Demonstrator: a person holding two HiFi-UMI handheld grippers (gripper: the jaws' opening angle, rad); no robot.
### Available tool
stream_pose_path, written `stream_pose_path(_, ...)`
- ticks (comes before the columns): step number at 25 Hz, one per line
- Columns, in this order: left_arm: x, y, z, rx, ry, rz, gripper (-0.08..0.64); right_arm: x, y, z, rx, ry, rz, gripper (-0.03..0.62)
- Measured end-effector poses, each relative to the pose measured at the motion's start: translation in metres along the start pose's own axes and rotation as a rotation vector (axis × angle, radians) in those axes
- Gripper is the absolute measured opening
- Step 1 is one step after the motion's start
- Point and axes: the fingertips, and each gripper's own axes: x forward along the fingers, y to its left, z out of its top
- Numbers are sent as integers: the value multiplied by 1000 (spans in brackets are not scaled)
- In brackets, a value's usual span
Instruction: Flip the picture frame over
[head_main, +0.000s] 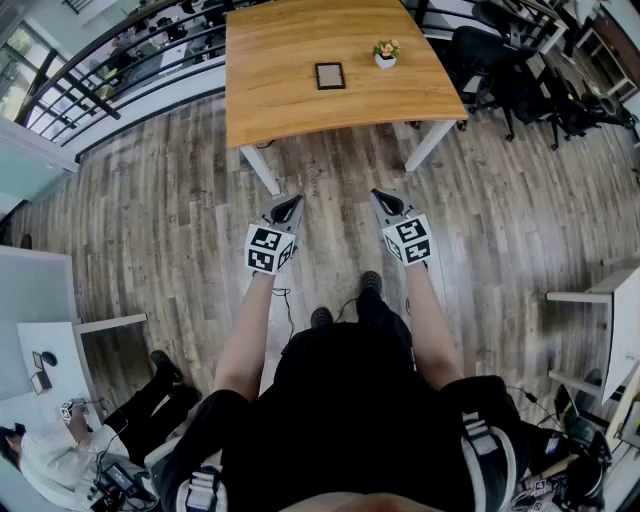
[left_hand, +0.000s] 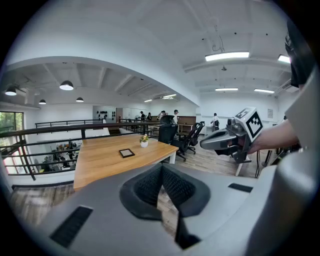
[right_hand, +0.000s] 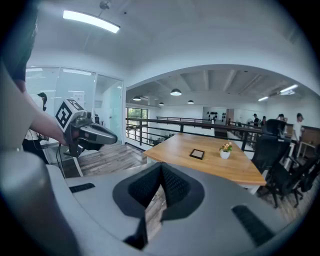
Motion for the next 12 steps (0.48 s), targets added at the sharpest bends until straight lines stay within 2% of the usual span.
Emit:
stream_pose_path(8, -34, -7, -8, -1, -35, -27, 20, -19, 36, -5, 12, 1, -24, 8)
stream_pose_path(12, -39, -13, -9, -2, -41, -40, 20, -27, 37, -7, 45, -10, -55, 8)
